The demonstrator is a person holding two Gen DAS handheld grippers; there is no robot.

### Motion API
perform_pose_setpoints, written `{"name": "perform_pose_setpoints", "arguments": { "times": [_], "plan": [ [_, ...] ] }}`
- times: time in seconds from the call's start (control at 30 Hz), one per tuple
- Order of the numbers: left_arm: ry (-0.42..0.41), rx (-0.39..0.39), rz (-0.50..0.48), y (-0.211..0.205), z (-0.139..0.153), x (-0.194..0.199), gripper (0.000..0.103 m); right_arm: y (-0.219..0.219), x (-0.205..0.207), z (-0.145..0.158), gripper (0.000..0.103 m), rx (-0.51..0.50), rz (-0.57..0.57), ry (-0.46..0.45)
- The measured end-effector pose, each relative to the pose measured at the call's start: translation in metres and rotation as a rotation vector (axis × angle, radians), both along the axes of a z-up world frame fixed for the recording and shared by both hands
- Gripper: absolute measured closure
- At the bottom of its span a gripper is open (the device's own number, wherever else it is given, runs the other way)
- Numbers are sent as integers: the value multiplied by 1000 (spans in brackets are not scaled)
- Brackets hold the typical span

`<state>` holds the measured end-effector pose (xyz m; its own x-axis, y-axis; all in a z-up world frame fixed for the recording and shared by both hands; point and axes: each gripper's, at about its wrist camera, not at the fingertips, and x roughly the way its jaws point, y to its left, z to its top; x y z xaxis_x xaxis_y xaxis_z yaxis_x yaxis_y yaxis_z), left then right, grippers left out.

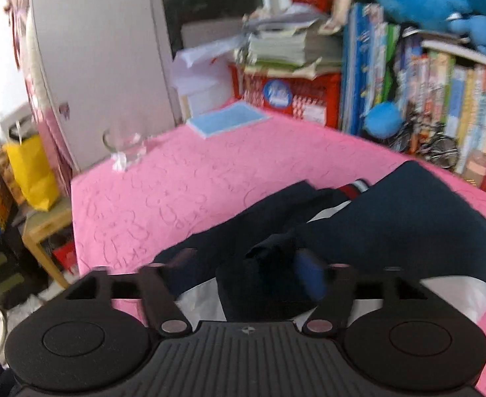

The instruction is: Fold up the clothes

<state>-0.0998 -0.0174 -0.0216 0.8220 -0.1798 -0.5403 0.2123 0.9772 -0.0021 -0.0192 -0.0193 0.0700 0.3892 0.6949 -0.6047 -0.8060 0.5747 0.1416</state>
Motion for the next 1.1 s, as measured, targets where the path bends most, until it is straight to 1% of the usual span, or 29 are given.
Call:
{"name": "perform_pose_setpoints", "arguments": {
  "times": [0.13, 0.2, 0.23, 0.27, 0.3, 0.4, 0.43, 0.5, 0.53, 0.6, 0.7, 0.77, 0.83, 0.93, 1.03, 1.1],
  "plan": [
    [-16, -55, -36, 12, 0, -6, 0, -47, -13, 11, 15, 73, -110, -50],
    [0, -100, -53, 25, 5, -11, 0, -70, -25, 5, 11, 91, -185, -81],
    [17, -140, -53, 35, 10, -15, 0, -76, -32, -1, 11, 85, -211, -92],
    [32, -188, -48, 45, 14, -17, 0, -82, -39, -8, 11, 80, -236, -103],
    [47, -254, -37, 57, 18, -18, 0, -88, -46, -15, 11, 74, -262, -114],
    [88, -485, 19, 98, 29, -18, 0, -106, -67, -36, 9, 57, -338, -148],
    [91, -548, 47, 109, 32, -16, 0, -112, -75, -43, 9, 51, -363, -159],
    [75, -627, 78, 123, 34, -11, 0, -124, -89, -57, 8, 40, -414, -182],
    [69, -651, 90, 127, 34, -6, 0, -130, -96, -63, 7, 34, -439, -193],
    [71, -670, 101, 127, 33, 4, 0, -121, -107, -74, 5, -20, -436, -235],
    [79, -682, 90, 123, 29, 19, 0, -100, -121, -86, 3, -115, -414, -305],
    [92, -673, 103, 120, 25, 28, 0, -85, -123, -91, 2, -164, -409, -348],
    [111, -676, 126, 119, 20, 37, 0, -73, -122, -96, 1, -198, -417, -371],
    [116, -697, 157, 121, 16, 42, 0, -65, -116, -102, 0, -205, -440, -363],
    [89, -734, 192, 124, 15, 36, 0, -64, -111, -105, 0, -188, -459, -337],
    [77, -736, 211, 124, 15, 36, 0, -66, -109, -107, 0, -168, -471, -316]
  ]
}}
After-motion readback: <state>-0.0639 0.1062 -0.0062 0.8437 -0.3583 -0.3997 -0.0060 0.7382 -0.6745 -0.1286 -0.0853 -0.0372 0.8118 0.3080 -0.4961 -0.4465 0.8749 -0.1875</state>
